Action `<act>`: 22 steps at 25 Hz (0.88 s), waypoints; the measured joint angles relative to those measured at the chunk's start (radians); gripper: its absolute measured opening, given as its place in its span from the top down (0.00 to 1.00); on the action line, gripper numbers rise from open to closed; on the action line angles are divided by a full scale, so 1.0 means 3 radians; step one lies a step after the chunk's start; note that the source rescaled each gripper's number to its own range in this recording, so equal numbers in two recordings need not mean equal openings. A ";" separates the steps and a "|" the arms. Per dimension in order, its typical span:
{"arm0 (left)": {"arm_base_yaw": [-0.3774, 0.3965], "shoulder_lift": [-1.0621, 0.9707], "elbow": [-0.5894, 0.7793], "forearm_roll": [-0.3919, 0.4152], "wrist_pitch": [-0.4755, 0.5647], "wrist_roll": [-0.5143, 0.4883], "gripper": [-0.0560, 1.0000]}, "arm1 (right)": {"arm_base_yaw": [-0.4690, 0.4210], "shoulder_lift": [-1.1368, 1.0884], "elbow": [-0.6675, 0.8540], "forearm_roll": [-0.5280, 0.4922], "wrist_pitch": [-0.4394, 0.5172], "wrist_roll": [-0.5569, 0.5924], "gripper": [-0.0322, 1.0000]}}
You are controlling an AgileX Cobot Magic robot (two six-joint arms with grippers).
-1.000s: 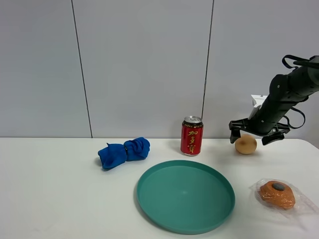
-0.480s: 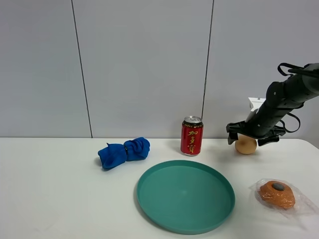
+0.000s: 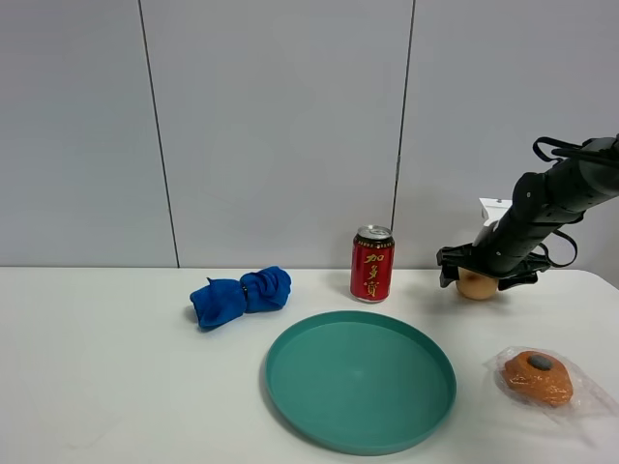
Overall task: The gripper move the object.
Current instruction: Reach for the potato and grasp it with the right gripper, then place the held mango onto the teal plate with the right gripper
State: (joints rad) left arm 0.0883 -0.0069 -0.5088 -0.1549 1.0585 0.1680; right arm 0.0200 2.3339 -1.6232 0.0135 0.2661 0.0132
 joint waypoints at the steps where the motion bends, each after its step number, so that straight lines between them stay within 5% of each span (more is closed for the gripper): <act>1: 0.0000 0.0000 0.0000 0.0000 0.0000 0.0000 0.00 | 0.0000 0.0000 0.0000 0.0000 -0.0009 0.0000 0.09; 10: 0.0000 0.0000 0.0000 0.0000 0.0000 0.0000 0.00 | 0.0000 0.0000 0.0000 0.0000 -0.0047 0.0000 0.19; 22: 0.0000 0.0000 0.0000 0.0000 0.0000 0.0000 0.00 | 0.0000 0.0000 -0.0004 0.0000 -0.0053 0.0009 0.86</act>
State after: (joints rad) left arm 0.0883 -0.0069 -0.5088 -0.1549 1.0585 0.1680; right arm 0.0200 2.3339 -1.6243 0.0135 0.2501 0.0161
